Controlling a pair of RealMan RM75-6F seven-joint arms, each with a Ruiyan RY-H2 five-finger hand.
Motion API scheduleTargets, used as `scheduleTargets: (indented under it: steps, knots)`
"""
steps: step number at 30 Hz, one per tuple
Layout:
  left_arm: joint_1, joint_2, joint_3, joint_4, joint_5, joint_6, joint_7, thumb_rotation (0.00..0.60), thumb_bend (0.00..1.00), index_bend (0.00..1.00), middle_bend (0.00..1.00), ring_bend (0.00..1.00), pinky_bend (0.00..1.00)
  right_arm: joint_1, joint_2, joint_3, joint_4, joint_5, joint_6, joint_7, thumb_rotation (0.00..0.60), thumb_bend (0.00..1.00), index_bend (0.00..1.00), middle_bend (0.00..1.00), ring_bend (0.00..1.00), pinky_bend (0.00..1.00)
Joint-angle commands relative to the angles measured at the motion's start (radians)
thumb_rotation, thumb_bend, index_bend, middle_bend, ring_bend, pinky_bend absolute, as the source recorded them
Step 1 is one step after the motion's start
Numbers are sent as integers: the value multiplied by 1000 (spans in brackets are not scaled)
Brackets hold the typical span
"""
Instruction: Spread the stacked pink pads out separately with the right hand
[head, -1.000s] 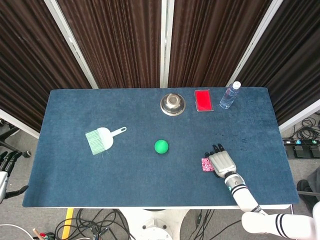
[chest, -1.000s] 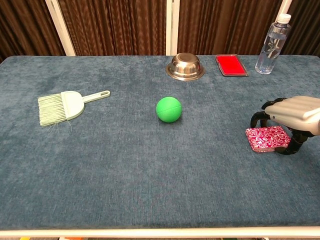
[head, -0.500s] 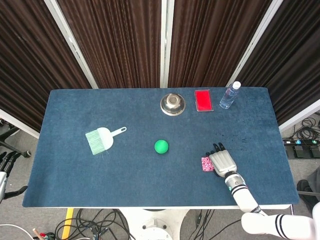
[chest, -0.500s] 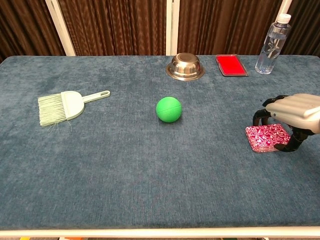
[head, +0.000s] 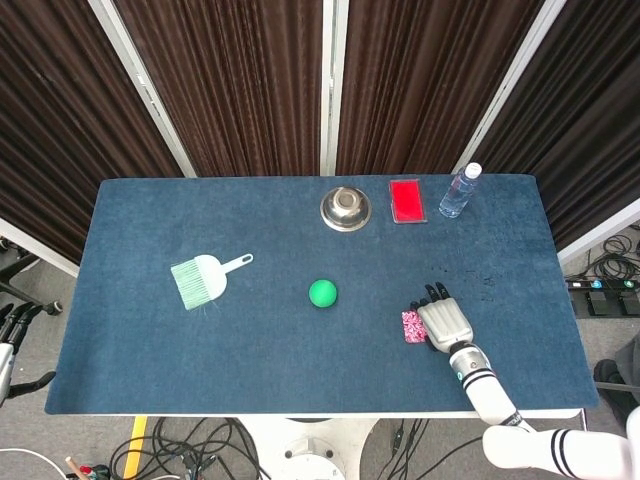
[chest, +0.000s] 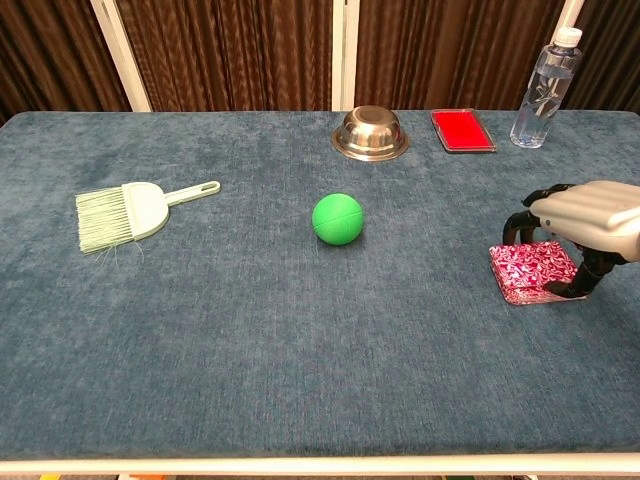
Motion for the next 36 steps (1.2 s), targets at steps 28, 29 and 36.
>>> scheduleTargets:
  steps: [28, 29, 36]
  knots:
    - [10, 15, 1, -7, -7, 6, 12, 600, 0, 113, 74, 14, 197, 111, -155, 124, 393, 28, -156, 78, 600, 280, 341, 341, 46, 0]
    - [11, 15, 1, -6, -8, 6, 10, 600, 0, 113, 74, 14, 197, 114, -164, 125, 409, 25, -161, 83, 600, 280, 342, 337, 46, 0]
    - [15, 16, 1, 8, -12, 6, -5, 600, 0, 113, 74, 14, 198, 117, -198, 130, 458, -9, -185, 125, 600, 210, 180, 237, 4, 0]
